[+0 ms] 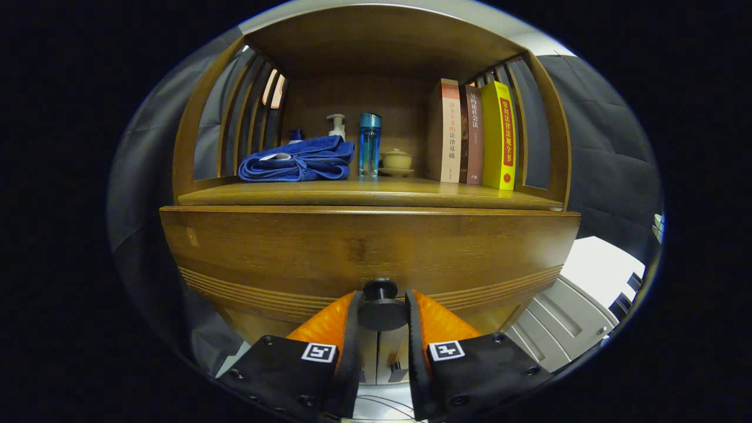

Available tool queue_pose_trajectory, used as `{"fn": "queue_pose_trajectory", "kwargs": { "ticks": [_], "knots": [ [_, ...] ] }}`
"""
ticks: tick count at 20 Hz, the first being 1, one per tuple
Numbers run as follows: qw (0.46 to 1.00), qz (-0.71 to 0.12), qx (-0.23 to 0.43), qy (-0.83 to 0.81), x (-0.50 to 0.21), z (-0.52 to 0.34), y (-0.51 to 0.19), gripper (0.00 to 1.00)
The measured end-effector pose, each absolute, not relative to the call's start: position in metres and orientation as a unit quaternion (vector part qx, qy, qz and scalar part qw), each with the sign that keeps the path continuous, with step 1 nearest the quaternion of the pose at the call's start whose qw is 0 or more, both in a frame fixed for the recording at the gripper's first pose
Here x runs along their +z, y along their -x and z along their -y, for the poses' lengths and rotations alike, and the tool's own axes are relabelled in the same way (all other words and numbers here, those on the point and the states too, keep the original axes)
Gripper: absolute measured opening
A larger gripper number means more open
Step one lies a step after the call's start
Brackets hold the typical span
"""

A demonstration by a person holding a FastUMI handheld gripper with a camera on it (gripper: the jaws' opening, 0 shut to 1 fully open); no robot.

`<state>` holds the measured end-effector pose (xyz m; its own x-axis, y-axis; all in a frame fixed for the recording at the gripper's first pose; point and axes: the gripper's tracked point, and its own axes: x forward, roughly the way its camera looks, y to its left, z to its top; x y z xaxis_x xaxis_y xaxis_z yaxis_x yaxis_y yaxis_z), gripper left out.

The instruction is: Pull open the drawer, take out the items inside it, and place them on the countertop above the cabinet.

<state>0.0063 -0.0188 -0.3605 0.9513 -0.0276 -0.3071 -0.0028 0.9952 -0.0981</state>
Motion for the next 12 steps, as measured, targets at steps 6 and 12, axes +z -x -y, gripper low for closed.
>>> {"fn": "queue_pose_trajectory", "kwargs": {
  "ticks": [6,12],
  "knots": [
    [0.986,-0.158,-0.003,0.046,-0.352,0.022,0.031,0.44],
    [0.986,-0.163,-0.004,0.045,-0.348,0.022,0.061,0.44]
  ]
}}
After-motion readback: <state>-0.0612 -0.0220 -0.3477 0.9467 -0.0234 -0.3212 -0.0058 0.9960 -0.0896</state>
